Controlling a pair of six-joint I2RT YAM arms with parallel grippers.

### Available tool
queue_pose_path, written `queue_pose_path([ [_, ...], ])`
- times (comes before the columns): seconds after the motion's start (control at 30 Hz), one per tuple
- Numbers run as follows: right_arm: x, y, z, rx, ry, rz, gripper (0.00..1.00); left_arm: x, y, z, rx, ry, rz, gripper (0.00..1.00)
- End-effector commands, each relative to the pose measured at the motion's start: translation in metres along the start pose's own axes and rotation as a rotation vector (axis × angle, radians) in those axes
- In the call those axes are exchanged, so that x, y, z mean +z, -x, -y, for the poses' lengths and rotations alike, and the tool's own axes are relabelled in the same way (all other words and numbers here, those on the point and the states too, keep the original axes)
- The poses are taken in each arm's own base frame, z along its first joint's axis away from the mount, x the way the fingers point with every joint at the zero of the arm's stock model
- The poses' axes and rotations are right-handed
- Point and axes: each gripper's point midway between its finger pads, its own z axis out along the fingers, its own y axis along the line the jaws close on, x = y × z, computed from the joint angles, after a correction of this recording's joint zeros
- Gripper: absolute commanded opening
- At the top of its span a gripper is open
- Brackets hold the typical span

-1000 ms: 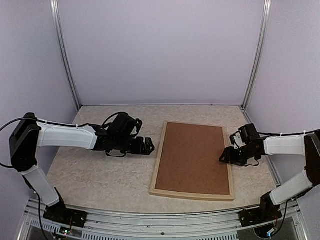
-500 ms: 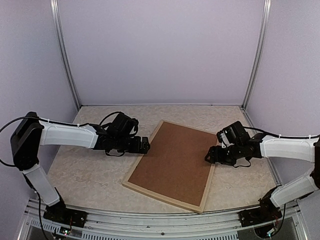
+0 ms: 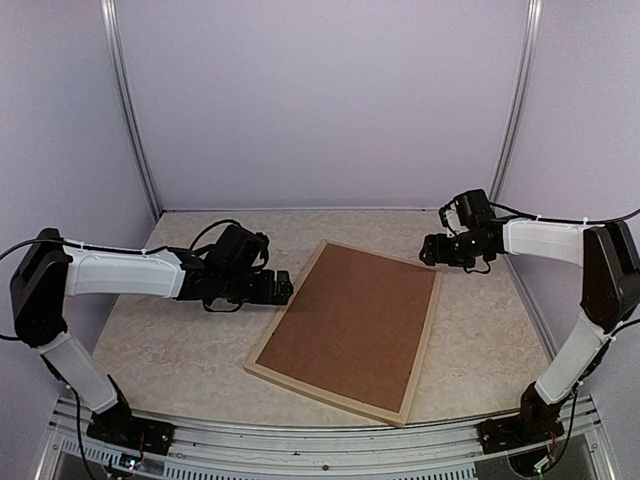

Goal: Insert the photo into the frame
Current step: Move the frame body to the center of the board, then frame the body at the center of the board.

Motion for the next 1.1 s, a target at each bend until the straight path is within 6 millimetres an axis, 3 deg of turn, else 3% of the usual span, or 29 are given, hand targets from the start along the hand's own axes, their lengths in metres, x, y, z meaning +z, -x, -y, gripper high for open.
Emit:
queue_pose_path([
  [0.0, 0.017, 0.015, -0.006, -0.074, 0.064, 0.005, 0.82, -0.005, 0.0, -0.005, 0.008, 0.013, 0.003, 0.99],
  [0.3, 0.051, 0.01, -0.012, -0.101, 0.11, -0.056, 0.8, -0.006, -0.001, -0.005, 0.009, 0.014, 0.0, 0.99],
  [0.67, 0.07, 0.005, -0.01, -0.141, 0.117, -0.091, 0.8, -0.006, -0.001, -0.004, 0.013, 0.009, -0.004, 0.99],
  [1.07, 0.077, -0.01, -0.009, -0.146, 0.128, -0.132, 0.79, -0.005, -0.004, -0.007, 0.014, 0.018, -0.008, 0.99],
])
